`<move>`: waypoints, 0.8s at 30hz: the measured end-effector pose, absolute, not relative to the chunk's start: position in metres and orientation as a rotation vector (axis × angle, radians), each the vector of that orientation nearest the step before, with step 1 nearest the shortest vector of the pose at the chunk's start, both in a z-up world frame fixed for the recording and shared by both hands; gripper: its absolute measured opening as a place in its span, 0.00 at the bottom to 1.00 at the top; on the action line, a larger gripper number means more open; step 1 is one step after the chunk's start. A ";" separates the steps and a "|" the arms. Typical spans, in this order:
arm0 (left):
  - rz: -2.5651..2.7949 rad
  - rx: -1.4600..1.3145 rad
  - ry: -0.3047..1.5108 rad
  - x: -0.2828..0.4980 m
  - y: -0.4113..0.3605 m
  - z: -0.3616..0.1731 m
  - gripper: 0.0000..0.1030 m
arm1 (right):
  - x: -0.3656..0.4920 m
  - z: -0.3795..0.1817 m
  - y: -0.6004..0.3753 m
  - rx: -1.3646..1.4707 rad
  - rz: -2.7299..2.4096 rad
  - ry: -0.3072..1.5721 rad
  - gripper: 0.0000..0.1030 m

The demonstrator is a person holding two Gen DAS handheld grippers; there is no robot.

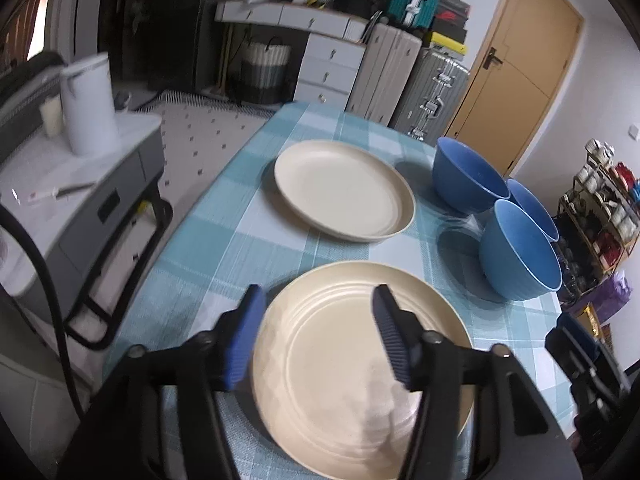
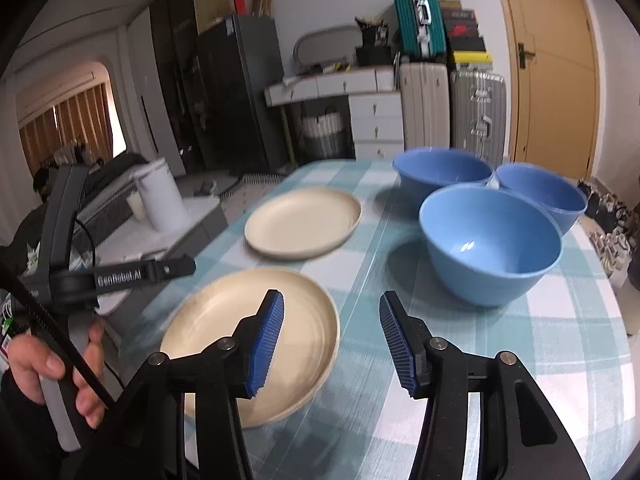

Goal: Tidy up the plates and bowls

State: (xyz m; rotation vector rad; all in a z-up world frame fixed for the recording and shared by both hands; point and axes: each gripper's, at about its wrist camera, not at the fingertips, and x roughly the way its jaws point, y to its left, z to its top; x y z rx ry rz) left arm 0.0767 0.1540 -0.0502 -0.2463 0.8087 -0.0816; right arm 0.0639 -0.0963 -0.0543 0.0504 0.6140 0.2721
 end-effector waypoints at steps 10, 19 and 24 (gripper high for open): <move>-0.065 -0.250 0.663 0.062 0.157 -0.032 0.83 | 0.051 -0.040 -0.094 0.031 0.244 0.464 0.74; -0.021 -0.331 0.623 0.060 0.172 -0.028 0.95 | 0.039 -0.036 -0.095 0.006 0.167 0.331 0.99; 0.002 -0.359 0.603 0.059 0.179 -0.027 0.96 | 0.035 -0.034 -0.088 -0.060 0.192 0.288 0.99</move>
